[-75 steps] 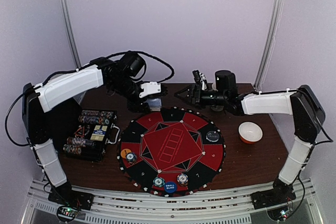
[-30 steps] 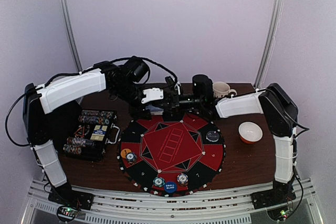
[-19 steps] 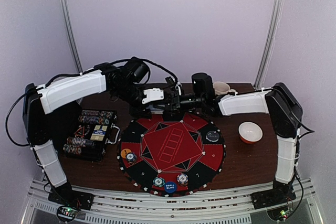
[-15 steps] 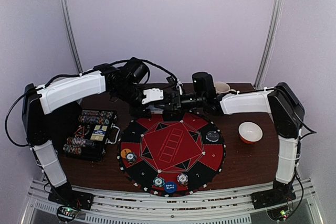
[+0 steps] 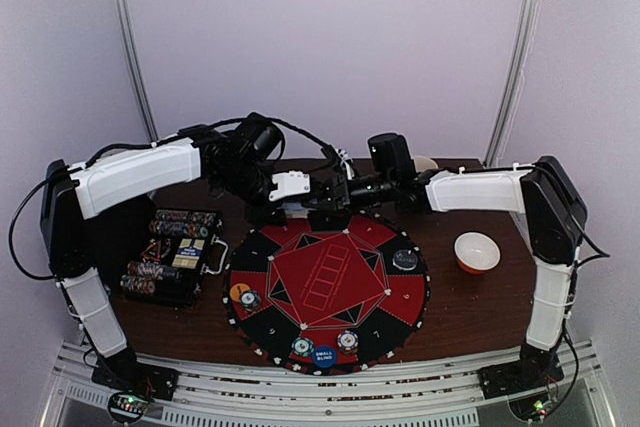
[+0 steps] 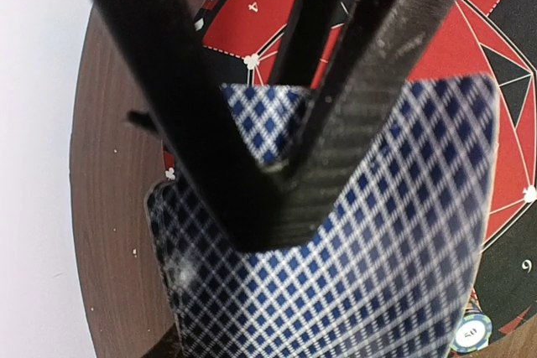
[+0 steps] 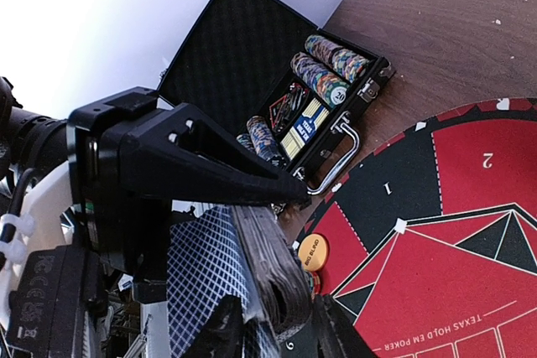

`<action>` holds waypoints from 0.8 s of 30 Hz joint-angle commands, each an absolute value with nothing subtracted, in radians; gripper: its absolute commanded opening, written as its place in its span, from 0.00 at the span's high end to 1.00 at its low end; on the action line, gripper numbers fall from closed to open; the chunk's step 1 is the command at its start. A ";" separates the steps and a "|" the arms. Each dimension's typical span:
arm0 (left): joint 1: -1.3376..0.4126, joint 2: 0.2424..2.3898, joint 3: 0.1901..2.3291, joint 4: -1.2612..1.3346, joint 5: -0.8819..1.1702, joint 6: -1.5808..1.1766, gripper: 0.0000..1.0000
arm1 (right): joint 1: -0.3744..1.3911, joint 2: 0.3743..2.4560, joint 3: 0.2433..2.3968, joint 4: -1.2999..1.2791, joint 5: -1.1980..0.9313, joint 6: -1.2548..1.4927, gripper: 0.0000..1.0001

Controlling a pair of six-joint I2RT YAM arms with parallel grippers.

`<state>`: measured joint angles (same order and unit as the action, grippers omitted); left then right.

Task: Distribute texas hold em gaming equipment
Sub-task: Distribute the poker card in the big blind area.

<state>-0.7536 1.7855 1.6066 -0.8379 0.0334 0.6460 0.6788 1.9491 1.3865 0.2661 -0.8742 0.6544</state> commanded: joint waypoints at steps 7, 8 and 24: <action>-0.747 1.745 1.593 -0.794 0.020 0.644 0.55 | 0.670 1.894 1.452 0.111 -0.850 0.562 0.73; -0.747 1.746 1.591 -0.794 0.021 0.644 0.55 | 0.670 1.890 1.456 0.098 -0.845 0.553 0.75; -0.746 1.747 1.562 -0.787 0.014 0.640 0.55 | 0.661 1.862 1.521 -0.105 -0.783 0.429 1.00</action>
<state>-0.7536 1.7821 1.5745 -0.8268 0.0181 0.6456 0.6735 1.9129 1.4784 -0.0227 -0.8169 0.4866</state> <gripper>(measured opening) 0.459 0.020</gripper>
